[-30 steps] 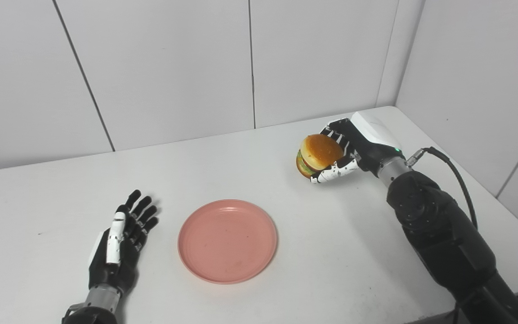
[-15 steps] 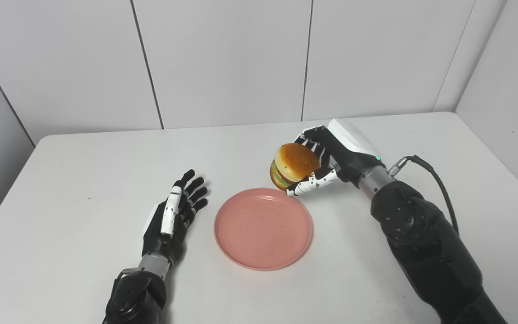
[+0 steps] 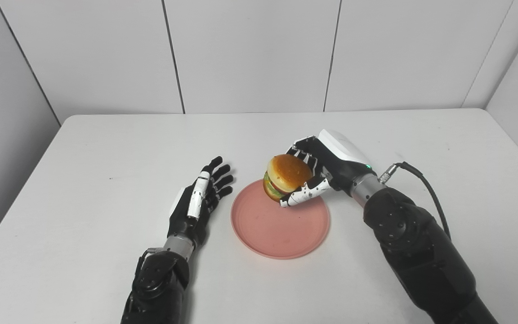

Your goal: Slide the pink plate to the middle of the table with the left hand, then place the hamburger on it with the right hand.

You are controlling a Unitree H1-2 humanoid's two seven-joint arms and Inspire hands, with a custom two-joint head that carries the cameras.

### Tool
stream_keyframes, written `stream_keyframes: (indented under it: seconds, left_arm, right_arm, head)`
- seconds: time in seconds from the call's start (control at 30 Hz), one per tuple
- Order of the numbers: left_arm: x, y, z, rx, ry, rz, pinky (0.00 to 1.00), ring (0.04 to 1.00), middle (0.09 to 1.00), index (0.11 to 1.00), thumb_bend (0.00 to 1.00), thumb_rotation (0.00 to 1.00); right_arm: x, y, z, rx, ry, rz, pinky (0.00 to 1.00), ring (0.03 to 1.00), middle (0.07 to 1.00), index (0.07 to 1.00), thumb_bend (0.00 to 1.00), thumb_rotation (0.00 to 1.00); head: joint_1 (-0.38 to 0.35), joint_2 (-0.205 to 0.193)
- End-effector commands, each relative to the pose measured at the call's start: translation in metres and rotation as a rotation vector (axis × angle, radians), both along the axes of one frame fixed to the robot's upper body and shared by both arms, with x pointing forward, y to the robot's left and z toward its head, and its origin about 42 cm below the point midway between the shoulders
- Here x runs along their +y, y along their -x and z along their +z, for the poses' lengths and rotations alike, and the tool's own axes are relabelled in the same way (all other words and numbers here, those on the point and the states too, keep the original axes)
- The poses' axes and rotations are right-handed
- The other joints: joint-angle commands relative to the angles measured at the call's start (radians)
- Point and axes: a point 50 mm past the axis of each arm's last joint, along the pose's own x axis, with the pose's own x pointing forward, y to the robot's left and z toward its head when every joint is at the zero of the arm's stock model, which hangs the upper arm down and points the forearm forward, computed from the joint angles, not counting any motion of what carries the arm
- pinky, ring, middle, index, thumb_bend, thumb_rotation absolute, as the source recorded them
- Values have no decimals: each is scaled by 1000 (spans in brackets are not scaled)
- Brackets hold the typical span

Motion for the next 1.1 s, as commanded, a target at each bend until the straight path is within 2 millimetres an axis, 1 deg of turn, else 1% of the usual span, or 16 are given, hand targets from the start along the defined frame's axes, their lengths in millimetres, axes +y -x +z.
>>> stream_keyframes:
  seconds: [0.0,0.17,0.3,0.43,0.6,0.67,0.7,0.8,0.97,1.07]
  left_arm:
    - [-5,-1,-1,29,-9,-11,871,884,901,897,370,1000]
    - [-5,-1,0,29,-11,-13,870,886,903,899,372,1000]
    - [-5,-1,1,31,-13,-10,863,879,897,895,375,1000]
    - [-5,0,2,34,-7,-10,864,880,897,895,370,1000]
    - [-6,-1,3,35,-9,-11,868,880,895,893,368,1000]
    - [-7,-1,3,36,-8,-11,868,880,895,894,368,1000]
    - [-7,-1,3,37,-7,-10,869,879,896,894,369,1000]
    - [-8,-1,3,34,-11,-14,864,879,898,897,372,1000]
    - [-9,-1,3,38,-9,-15,863,882,901,900,373,1000]
    - [-9,-1,4,37,-12,-15,863,882,900,899,371,1000]
  right_arm:
    - [9,0,15,-75,-11,46,285,354,424,483,512,129]
    - [12,-1,6,-59,7,51,280,340,412,483,512,130]
    - [14,-1,0,-44,77,46,281,340,406,484,511,134]
    - [16,-1,-5,-52,135,39,287,358,425,485,512,134]
    - [18,-1,-18,-68,186,54,300,387,460,487,514,131]
    - [19,-1,-22,-75,206,62,281,367,454,487,514,131]
    - [20,0,-23,-78,213,65,263,349,443,487,515,131]
    - [21,1,-26,-90,240,72,247,336,436,486,515,131]
    - [24,2,-28,-111,264,82,253,349,449,487,516,132]
    - [25,2,-28,-112,268,82,243,340,442,486,516,134]
  head:
    - [1,4]
    - [1,8]
    - [-1,14]
    - [-1,14]
    - [0,18]
    - [0,19]
    - [0,19]
    - [1,20]
    - [3,20]
    - [2,20]
